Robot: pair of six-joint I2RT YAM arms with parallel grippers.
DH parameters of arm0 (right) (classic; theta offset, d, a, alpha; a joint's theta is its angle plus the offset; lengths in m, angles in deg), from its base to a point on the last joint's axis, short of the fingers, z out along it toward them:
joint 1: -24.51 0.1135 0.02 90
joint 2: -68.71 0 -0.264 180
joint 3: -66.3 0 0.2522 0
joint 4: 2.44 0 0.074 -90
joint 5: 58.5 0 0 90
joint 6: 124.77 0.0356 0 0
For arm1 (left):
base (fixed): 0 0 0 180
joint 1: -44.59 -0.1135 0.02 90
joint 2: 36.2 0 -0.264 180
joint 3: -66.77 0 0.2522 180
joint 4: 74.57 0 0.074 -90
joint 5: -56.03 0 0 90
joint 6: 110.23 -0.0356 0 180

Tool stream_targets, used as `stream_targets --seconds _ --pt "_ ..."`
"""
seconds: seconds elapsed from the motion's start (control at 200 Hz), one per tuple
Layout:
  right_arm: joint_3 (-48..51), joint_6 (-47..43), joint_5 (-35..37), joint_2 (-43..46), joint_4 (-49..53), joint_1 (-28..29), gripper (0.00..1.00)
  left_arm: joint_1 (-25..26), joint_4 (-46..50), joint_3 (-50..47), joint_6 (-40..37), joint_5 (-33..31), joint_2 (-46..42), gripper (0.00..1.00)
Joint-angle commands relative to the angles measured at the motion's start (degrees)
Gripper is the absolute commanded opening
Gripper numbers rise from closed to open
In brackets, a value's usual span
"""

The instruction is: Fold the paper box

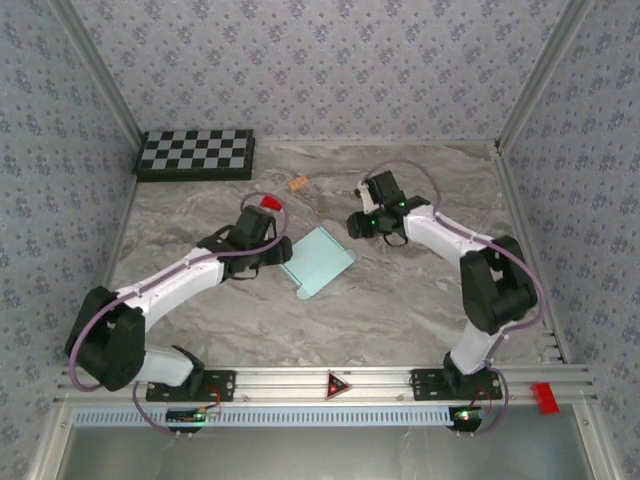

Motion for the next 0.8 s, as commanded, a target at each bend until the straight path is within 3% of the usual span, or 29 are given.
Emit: stream_targets --seconds 0.0,0.13,0.305,0.51,0.795 --pt "6.4 4.2 2.0 5.0 -1.4 -0.2 0.47 -2.9 0.3 3.6 -8.6 5.6 3.1 0.63" --pt "14.3 8.5 1.4 11.3 -3.9 -0.1 0.47 -5.5 -1.6 7.2 -16.6 12.3 7.5 0.71" --pt "22.6 12.8 2.4 18.3 -5.9 0.2 0.47 -8.7 -3.0 12.2 -23.3 22.5 15.0 0.73" --pt "27.5 14.9 5.1 25.0 -5.1 0.6 0.48 -9.0 -2.3 15.3 -27.6 26.8 20.9 0.73" --pt "30.9 14.9 4.4 28.6 -4.9 0.3 0.49 -8.9 -3.6 13.1 -26.7 31.0 22.2 0.73"
